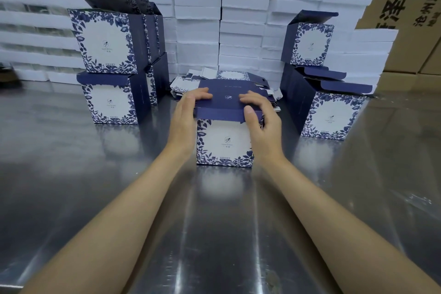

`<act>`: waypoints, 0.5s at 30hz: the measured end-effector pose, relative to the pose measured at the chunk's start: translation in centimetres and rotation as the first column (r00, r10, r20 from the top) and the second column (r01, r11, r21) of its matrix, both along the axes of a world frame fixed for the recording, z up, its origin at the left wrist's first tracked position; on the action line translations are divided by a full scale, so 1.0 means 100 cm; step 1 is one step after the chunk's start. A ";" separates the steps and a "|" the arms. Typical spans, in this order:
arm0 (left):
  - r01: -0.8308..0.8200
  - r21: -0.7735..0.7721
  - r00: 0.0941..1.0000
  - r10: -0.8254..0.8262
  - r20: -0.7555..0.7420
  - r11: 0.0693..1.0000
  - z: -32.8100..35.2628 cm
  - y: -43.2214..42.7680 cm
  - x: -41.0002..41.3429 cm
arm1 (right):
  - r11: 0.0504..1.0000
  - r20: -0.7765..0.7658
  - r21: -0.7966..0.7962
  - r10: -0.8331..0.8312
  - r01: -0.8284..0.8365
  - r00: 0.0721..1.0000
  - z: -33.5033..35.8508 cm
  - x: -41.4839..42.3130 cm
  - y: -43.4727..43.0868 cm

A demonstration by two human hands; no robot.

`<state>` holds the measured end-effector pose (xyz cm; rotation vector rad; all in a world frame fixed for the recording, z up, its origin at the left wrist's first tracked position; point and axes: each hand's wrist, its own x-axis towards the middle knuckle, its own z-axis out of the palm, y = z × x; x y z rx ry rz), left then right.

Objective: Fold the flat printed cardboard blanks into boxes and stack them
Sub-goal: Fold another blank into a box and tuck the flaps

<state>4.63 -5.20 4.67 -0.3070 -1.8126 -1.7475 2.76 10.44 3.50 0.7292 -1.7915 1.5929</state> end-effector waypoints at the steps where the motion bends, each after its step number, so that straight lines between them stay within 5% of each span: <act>1: 0.007 -0.032 1.000 -0.007 -0.008 0.999 0.000 0.000 0.002 | 1.000 0.008 -0.018 -0.010 0.010 1.000 0.001 0.000 0.000; 4: -0.035 -0.163 0.999 0.029 -0.041 0.986 -0.003 0.001 0.006 | 0.998 0.029 -0.060 -0.007 0.009 1.000 0.003 0.002 -0.001; 9: -0.090 -0.090 0.993 0.082 -0.086 0.992 0.008 0.007 0.011 | 0.994 0.091 -0.111 0.002 0.009 0.996 0.013 0.003 -0.002; 15: -0.057 0.009 0.991 0.058 -0.118 0.998 0.018 0.011 0.015 | 0.992 -0.044 -0.122 -0.036 0.031 0.998 0.014 0.008 -0.005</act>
